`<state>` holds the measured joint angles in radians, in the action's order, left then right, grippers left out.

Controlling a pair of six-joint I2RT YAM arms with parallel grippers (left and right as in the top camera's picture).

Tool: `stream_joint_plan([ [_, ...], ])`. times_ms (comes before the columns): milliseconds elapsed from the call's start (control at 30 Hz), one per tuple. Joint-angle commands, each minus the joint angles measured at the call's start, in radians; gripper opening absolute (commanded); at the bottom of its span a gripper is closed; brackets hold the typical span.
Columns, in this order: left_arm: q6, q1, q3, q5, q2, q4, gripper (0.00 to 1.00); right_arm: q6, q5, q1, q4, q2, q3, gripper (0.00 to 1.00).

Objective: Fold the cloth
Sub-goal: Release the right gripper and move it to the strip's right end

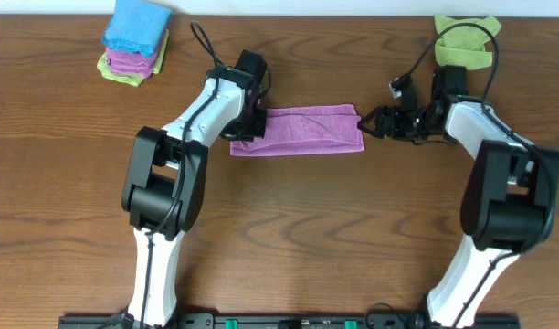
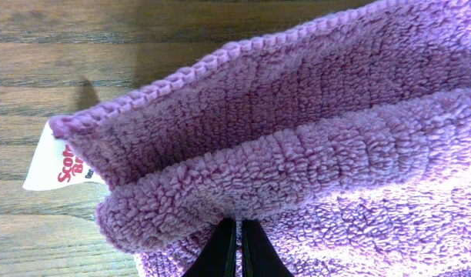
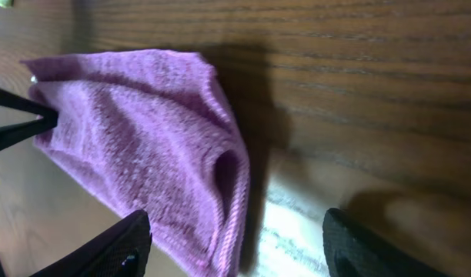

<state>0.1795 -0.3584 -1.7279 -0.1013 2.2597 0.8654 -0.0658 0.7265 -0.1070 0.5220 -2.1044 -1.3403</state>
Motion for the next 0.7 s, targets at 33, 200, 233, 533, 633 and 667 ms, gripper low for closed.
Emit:
stream_joint_plan([
  [33, -0.008, -0.001, 0.025, -0.004, 0.01, -0.006, 0.06, 0.034, 0.026, 0.021, -0.023, -0.044, 0.003, 0.72],
  [200, -0.008, -0.001, 0.025, -0.004, 0.01, -0.008, 0.06, 0.067, 0.043, 0.061, -0.058, -0.096, 0.003, 0.72],
  [233, -0.008, -0.001, 0.025, -0.004, 0.01, -0.008, 0.06, 0.071, 0.049, 0.072, -0.062, -0.109, 0.003, 0.72],
  [533, -0.008, -0.001, 0.025, -0.021, 0.01, -0.009, 0.06, 0.081, 0.043, 0.131, -0.068, -0.155, -0.009, 0.38],
  [633, -0.008, -0.001, 0.023, -0.023, 0.01, -0.01, 0.06, 0.109, 0.037, 0.12, -0.051, -0.154, -0.032, 0.09],
  [667, -0.008, -0.001, 0.022, -0.023, 0.01, -0.01, 0.06, 0.114, 0.037, 0.118, -0.031, -0.153, -0.048, 0.02],
])
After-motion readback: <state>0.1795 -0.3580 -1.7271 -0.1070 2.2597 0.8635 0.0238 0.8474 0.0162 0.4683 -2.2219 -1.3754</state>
